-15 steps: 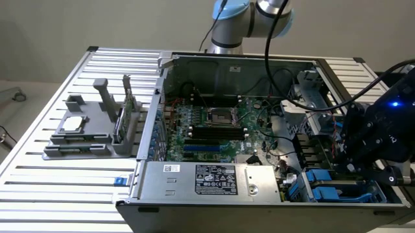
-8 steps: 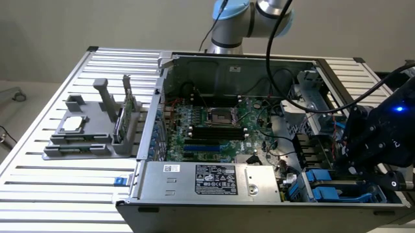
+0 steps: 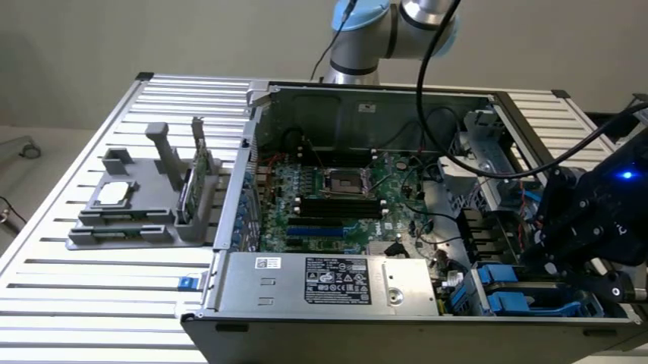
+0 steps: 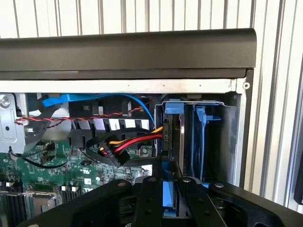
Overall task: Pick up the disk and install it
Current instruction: 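Insert the second disk wire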
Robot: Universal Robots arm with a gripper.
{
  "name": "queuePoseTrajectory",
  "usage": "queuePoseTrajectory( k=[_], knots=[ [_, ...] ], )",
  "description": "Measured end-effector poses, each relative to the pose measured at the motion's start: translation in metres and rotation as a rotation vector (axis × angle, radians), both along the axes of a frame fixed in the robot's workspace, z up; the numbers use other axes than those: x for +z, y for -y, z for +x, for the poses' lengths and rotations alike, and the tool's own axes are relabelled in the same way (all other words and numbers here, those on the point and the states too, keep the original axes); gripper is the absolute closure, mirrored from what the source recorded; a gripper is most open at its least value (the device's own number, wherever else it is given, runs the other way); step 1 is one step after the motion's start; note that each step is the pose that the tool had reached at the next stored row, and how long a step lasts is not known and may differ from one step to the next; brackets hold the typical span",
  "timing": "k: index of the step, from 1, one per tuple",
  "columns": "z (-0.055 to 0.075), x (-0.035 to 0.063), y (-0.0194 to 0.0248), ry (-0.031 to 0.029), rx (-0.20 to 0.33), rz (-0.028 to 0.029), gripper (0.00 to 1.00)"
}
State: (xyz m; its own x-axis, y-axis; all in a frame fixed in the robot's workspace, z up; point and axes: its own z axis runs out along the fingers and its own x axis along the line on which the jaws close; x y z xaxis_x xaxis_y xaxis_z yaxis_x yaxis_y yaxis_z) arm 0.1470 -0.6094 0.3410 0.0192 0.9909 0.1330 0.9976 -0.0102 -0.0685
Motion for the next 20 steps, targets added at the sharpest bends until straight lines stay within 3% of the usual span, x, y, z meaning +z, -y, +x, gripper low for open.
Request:
queuePoseTrajectory(
  k=[10, 12, 20],
  knots=[
    [0.001, -0.0015, 0.0033, -0.0019, -0.012, 0.0265, 0.8],
    [0.0011, -0.0017, 0.0041, -0.0029, -0.016, 0.029, 0.8],
    [0.0012, -0.0019, 0.0067, -0.0089, -0.026, 0.0297, 0.8]
  ],
)
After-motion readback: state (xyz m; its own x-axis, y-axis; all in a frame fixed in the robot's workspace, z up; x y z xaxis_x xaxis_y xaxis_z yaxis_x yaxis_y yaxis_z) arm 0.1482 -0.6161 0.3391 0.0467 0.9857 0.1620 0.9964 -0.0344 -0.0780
